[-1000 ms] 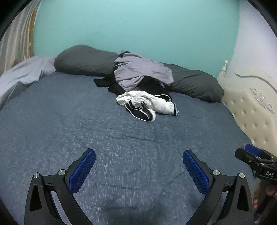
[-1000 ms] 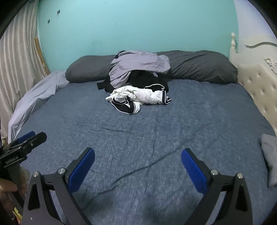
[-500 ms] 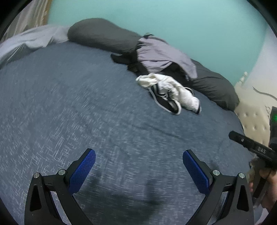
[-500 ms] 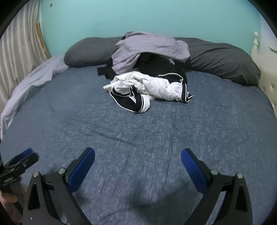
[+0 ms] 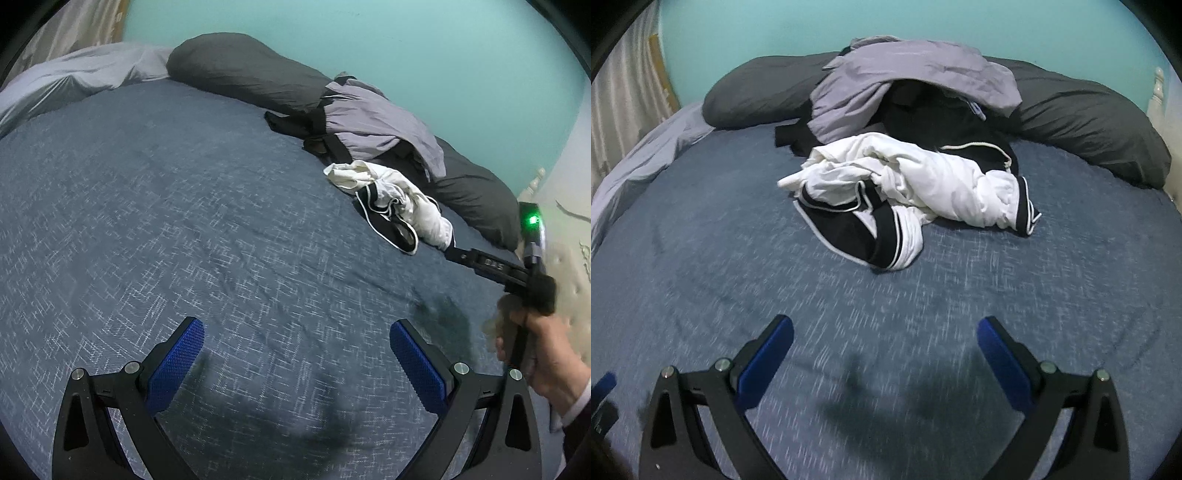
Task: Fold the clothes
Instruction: 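Move the right tool toward the white-and-black garment and close on its black hem, then pull the white-and-black garment out of the pile with the right tool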
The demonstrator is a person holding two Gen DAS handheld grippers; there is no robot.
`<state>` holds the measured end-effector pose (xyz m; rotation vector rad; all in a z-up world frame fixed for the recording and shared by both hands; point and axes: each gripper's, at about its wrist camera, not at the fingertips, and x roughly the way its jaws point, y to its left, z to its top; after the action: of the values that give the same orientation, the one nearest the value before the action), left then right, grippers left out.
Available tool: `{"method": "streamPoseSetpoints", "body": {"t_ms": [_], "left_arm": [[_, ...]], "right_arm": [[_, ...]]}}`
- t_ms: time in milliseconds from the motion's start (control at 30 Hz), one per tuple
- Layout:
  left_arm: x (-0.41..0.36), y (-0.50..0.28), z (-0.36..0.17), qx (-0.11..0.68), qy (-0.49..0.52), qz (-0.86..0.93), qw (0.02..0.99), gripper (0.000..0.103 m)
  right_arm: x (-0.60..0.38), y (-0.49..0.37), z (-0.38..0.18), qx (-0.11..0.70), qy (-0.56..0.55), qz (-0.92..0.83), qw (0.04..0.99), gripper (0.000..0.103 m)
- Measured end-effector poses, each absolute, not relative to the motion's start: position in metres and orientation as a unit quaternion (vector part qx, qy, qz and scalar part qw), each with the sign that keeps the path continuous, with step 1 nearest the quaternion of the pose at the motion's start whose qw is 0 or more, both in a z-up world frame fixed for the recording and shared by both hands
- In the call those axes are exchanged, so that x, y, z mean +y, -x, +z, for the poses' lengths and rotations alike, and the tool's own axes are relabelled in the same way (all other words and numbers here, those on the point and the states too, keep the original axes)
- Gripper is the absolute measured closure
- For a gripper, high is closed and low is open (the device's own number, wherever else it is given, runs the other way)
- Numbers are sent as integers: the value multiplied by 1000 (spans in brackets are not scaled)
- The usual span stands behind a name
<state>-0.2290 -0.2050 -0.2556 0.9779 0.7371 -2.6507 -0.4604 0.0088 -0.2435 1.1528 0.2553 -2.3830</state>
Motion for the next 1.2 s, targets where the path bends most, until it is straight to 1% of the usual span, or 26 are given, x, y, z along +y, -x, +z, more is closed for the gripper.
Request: {"method": "streamPoseSetpoints", "body": {"t_ms": [33,67,200,267,300,400,500,600,633,667,700,767,833,867,933,1033,1200], "left_arm": [[-207,229,-257,254,-334,-901,112,0],[-210,229,-258,258,-335,-899,113,0],[-216,229,-263,258,-339,-897,120,0],[-217,229,-266,262,-342,-895,119,0],[-218,229,-268,265,-343,-893,119,0],[-217,229,-272,264,-348,-892,114,0],[-217,228,-274,265,-350,-891,116,0],[-219,228,-275,272,-349,-889,115,0],[-219,227,-275,271,-349,-889,115,0],[-219,227,-275,270,-350,-890,115,0],[-219,227,-275,268,-350,-890,116,0],[-220,227,-275,268,-350,-890,115,0],[-221,227,-275,272,-350,-889,114,0],[-221,227,-275,270,-350,-890,115,0],[-222,227,-274,269,-349,-890,116,0],[-221,227,-272,273,-346,-891,112,0],[-214,226,-265,265,-340,-896,105,0]], "right_arm": [[5,467,-248,93,-422,-870,237,4],[1,472,-252,92,-424,-870,235,8],[-13,493,-267,89,-432,-867,231,14],[-19,501,-272,83,-435,-867,228,21],[-21,505,-274,78,-437,-867,226,22],[-27,516,-279,77,-438,-868,220,29],[-33,524,-284,70,-442,-867,217,38],[-34,530,-288,66,-443,-868,213,49],[-34,531,-288,62,-443,-869,212,57],[-33,532,-288,57,-442,-870,211,68],[-33,534,-288,54,-443,-870,211,72],[-33,535,-288,52,-445,-869,212,89],[-35,533,-286,60,-439,-870,216,97],[-35,531,-283,65,-433,-872,220,99],[-33,524,-275,66,-422,-875,227,100],[-29,514,-262,67,-404,-881,238,101],[-14,484,-224,67,-373,-890,255,101]]}}
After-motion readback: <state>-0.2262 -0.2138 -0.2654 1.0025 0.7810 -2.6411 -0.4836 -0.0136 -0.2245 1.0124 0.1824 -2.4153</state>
